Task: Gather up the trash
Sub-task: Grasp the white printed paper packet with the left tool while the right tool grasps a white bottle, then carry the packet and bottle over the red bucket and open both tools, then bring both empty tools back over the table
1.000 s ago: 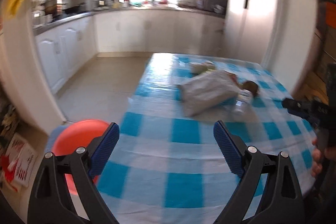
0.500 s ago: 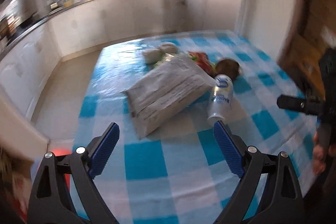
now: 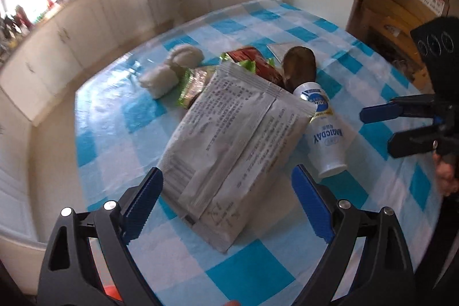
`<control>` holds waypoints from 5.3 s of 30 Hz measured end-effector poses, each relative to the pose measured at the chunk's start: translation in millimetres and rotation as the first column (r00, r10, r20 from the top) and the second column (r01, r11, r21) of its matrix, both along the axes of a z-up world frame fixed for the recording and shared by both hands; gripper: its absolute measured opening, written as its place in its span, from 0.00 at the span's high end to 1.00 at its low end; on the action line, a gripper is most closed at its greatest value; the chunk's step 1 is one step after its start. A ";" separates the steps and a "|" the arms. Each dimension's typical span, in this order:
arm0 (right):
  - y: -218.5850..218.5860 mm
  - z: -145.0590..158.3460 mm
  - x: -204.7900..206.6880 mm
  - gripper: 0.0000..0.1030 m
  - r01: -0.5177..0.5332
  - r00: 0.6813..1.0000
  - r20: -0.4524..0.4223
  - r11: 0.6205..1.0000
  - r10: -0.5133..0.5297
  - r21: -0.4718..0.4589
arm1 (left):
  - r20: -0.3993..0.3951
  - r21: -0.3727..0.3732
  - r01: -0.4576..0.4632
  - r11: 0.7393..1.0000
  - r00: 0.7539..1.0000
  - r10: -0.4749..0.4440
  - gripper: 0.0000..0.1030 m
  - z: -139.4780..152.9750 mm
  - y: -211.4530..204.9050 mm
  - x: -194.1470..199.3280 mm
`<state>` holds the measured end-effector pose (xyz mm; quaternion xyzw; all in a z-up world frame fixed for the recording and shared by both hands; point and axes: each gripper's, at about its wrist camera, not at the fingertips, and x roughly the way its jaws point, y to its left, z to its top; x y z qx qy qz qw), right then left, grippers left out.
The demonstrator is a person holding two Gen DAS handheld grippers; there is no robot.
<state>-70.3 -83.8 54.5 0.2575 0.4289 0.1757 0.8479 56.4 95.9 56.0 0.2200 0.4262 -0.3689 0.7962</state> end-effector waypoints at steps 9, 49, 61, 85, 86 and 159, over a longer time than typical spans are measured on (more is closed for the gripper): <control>2.4 -4.8 5.2 0.14 0.001 1.000 -0.022 1.000 -0.001 -0.014 | 0.002 0.074 0.114 0.991 0.993 -0.114 0.11 -8.7 -23.0 21.5; 22.0 -14.5 45.6 0.49 0.053 0.998 -0.020 0.979 -0.058 -0.194 | 0.033 -0.051 -0.131 0.990 0.991 0.133 0.22 -32.7 -13.6 7.5; 15.1 -8.6 19.9 0.53 0.027 0.999 0.028 0.980 -0.022 -0.197 | 0.049 -0.139 -0.323 0.936 0.942 0.332 0.22 -15.4 30.1 -31.9; 83.4 21.6 -1.7 0.55 -0.179 0.979 0.073 0.971 0.192 -0.160 | 0.064 -0.190 -0.773 0.605 0.605 0.794 0.21 7.2 195.2 -116.6; 91.8 23.7 -1.3 0.55 -0.199 0.974 0.076 0.967 0.213 -0.159 | 0.063 -0.189 -0.785 0.590 0.590 0.805 0.21 6.3 202.0 -119.1; 151.2 30.3 6.0 0.14 -0.245 0.953 0.126 0.945 0.276 -0.216 | 0.127 -0.134 -0.882 0.451 0.436 0.891 0.08 0.8 221.1 -139.4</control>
